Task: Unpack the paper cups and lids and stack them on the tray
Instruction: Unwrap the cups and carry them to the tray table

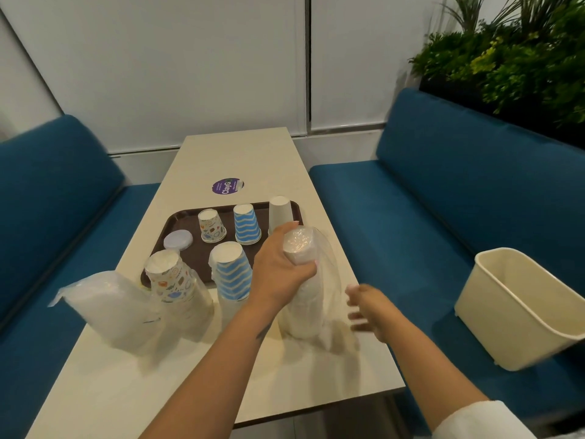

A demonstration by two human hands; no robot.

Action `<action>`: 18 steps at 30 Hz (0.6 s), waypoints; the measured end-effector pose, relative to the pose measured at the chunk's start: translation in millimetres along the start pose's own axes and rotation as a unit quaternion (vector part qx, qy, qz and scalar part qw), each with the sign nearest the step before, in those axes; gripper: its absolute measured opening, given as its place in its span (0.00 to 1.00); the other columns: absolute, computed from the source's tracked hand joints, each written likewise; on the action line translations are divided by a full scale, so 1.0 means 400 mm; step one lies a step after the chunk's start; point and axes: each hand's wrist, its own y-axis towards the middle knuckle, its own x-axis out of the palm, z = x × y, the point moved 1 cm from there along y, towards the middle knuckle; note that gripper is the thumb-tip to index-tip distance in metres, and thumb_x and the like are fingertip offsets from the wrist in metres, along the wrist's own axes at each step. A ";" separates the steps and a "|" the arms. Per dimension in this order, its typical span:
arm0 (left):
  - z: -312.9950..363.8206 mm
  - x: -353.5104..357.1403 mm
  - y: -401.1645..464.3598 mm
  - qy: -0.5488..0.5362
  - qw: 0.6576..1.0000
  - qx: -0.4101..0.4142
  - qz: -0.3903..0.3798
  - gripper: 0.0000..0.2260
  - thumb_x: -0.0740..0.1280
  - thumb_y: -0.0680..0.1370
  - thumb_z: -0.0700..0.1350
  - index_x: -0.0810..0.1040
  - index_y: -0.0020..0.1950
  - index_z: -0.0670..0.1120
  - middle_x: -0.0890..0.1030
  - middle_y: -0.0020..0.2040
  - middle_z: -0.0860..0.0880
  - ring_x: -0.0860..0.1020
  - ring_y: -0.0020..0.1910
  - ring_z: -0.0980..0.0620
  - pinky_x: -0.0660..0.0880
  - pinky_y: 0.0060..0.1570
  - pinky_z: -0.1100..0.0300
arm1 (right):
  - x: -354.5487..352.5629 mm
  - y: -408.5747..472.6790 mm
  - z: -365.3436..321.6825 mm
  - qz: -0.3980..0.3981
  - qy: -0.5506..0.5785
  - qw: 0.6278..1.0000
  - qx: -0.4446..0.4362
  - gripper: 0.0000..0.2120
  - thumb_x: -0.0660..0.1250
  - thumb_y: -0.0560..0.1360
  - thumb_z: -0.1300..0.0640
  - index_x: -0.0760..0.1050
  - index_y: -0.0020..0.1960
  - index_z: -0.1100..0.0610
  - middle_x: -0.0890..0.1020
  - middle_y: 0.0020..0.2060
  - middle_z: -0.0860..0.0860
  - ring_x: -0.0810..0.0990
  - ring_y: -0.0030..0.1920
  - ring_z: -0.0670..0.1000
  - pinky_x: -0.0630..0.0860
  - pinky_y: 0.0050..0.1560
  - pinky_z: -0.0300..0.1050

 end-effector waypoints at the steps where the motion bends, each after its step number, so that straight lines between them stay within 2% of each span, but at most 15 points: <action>1: -0.002 -0.001 -0.004 -0.011 1.000 -0.001 0.008 0.28 0.75 0.63 0.44 0.70 0.57 0.65 0.78 0.52 0.59 0.77 0.48 0.52 0.75 0.52 0.61 | 0.010 0.005 0.023 -0.006 -0.020 0.998 0.057 0.14 0.58 0.82 0.50 0.72 0.54 0.61 0.78 0.47 0.56 0.78 0.44 0.56 0.79 0.53 0.55; 4: -0.008 0.000 -0.020 -0.061 0.998 -0.007 0.030 0.27 0.72 0.61 0.47 0.71 0.57 0.63 0.79 0.51 0.59 0.77 0.43 0.63 0.74 0.47 0.69 | 0.047 0.009 0.056 -0.043 0.038 0.989 0.138 0.14 0.57 0.82 0.55 0.72 0.50 0.66 0.78 0.38 0.60 0.79 0.37 0.59 0.80 0.47 0.55; 6: -0.013 0.002 -0.035 -0.092 0.995 -0.008 0.039 0.26 0.72 0.62 0.46 0.71 0.57 0.63 0.78 0.51 0.62 0.76 0.40 0.68 0.73 0.45 0.73 | 0.059 0.008 0.049 -0.057 0.078 0.984 0.147 0.11 0.57 0.81 0.60 0.73 0.50 0.66 0.79 0.40 0.61 0.80 0.38 0.60 0.81 0.45 0.55; 8: -0.017 0.001 -0.044 -0.112 0.992 -0.009 0.057 0.27 0.73 0.62 0.46 0.72 0.59 0.61 0.77 0.55 0.62 0.76 0.46 0.70 0.73 0.48 0.74 | 0.062 0.014 0.045 -0.073 0.152 0.975 0.143 0.11 0.58 0.80 0.59 0.74 0.54 0.65 0.80 0.46 0.62 0.80 0.43 0.61 0.80 0.42 0.55; 10: -0.016 -0.007 -0.044 -0.142 0.987 -0.019 0.076 0.28 0.73 0.62 0.47 0.72 0.62 0.58 0.77 0.57 0.58 0.76 0.49 0.69 0.73 0.49 0.72 | 0.054 0.026 0.051 -0.076 0.261 0.955 0.119 0.13 0.61 0.80 0.52 0.75 0.57 0.62 0.80 0.51 0.61 0.79 0.48 0.61 0.78 0.41 0.54; 12: -0.006 -0.014 -0.038 -0.179 0.980 -0.030 0.080 0.31 0.74 0.62 0.49 0.70 0.63 0.59 0.77 0.58 0.57 0.77 0.50 0.67 0.75 0.50 0.69 | 0.036 0.038 0.056 -0.067 0.327 0.939 0.079 0.16 0.60 0.80 0.47 0.76 0.56 0.58 0.81 0.49 0.58 0.79 0.46 0.59 0.76 0.42 0.53; 14: 0.005 -0.016 -0.030 -0.219 0.973 -0.041 0.067 0.40 0.76 0.60 0.53 0.65 0.71 0.56 0.78 0.59 0.57 0.79 0.54 0.60 0.77 0.54 0.61 | 0.016 0.045 0.059 -0.049 0.365 0.928 0.051 0.17 0.60 0.79 0.46 0.77 0.56 0.58 0.81 0.47 0.56 0.78 0.45 0.56 0.76 0.44 0.50; 16: 0.015 -0.015 -0.021 -0.267 0.962 -0.047 0.042 0.46 0.77 0.59 0.54 0.61 0.74 0.54 0.77 0.62 0.55 0.78 0.60 0.52 0.77 0.58 0.54 | 0.006 0.052 0.058 -0.042 0.402 0.914 0.037 0.17 0.61 0.79 0.45 0.77 0.58 0.56 0.81 0.53 0.55 0.79 0.53 0.57 0.76 0.57 0.52; 17: 0.019 -0.014 -0.016 -0.285 0.957 -0.046 0.028 0.45 0.77 0.59 0.54 0.63 0.73 0.53 0.76 0.63 0.51 0.77 0.61 0.49 0.77 0.59 0.52 | 0.004 0.055 0.057 -0.043 0.423 0.905 0.029 0.18 0.61 0.78 0.45 0.78 0.59 0.56 0.82 0.56 0.54 0.79 0.57 0.57 0.74 0.63 0.53; 18: 0.022 -0.012 -0.012 -0.299 0.953 -0.046 0.017 0.41 0.77 0.59 0.53 0.66 0.70 0.54 0.76 0.64 0.49 0.77 0.62 0.48 0.77 0.59 0.51 | 0.003 0.057 0.056 -0.043 0.443 0.896 0.015 0.18 0.60 0.79 0.44 0.78 0.60 0.55 0.82 0.56 0.53 0.79 0.58 0.55 0.73 0.63 0.52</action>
